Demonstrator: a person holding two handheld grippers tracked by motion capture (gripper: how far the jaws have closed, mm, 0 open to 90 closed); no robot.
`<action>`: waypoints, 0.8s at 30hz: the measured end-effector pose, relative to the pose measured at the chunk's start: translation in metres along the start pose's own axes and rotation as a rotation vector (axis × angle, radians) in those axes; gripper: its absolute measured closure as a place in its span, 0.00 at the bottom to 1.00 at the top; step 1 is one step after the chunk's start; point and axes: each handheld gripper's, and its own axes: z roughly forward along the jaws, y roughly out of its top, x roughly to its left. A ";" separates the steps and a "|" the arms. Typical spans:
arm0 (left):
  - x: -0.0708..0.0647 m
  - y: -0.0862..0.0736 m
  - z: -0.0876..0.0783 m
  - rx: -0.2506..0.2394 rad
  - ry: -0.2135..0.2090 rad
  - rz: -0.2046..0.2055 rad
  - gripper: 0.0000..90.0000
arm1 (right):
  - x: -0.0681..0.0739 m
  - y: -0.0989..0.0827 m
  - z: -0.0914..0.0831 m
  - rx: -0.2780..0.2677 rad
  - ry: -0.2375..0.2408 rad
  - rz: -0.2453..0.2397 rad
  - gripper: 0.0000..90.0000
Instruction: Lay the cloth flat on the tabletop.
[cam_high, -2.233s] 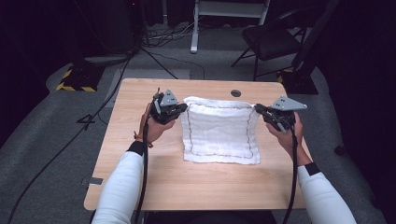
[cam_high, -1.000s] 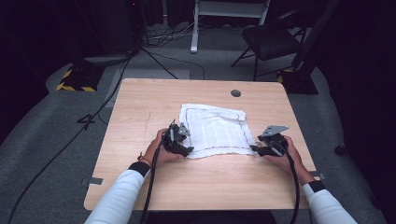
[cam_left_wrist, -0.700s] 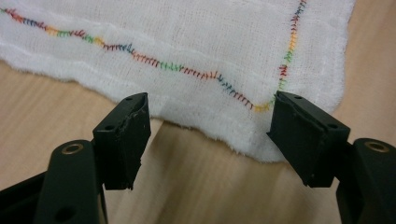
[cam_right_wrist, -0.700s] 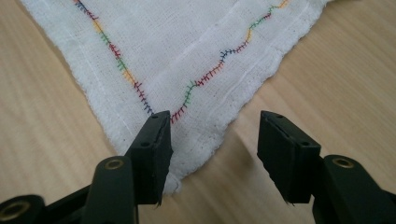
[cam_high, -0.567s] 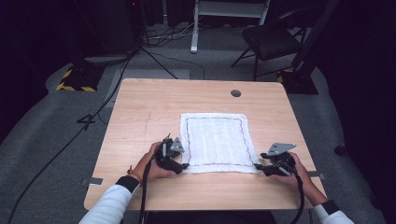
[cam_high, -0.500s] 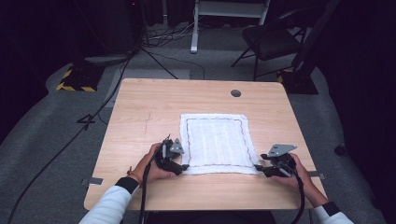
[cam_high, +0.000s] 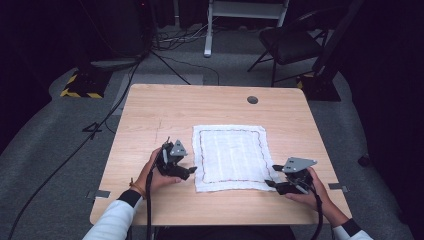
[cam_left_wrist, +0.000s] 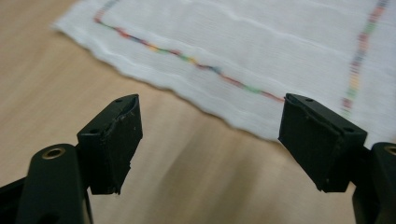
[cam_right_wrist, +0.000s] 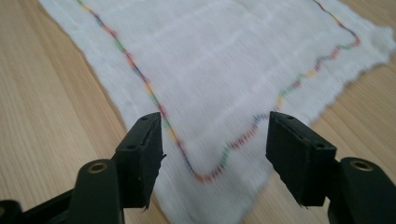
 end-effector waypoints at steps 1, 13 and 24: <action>0.012 0.007 0.004 -0.013 0.028 -0.026 0.24 | 0.004 0.006 0.005 -0.003 0.015 -0.015 0.41; 0.064 0.044 0.046 -0.039 0.145 -0.095 0.24 | 0.052 0.064 0.064 -0.057 0.165 -0.160 0.45; 0.091 0.046 0.085 -0.004 0.172 -0.245 0.21 | 0.103 0.098 0.109 -0.047 0.250 -0.287 0.48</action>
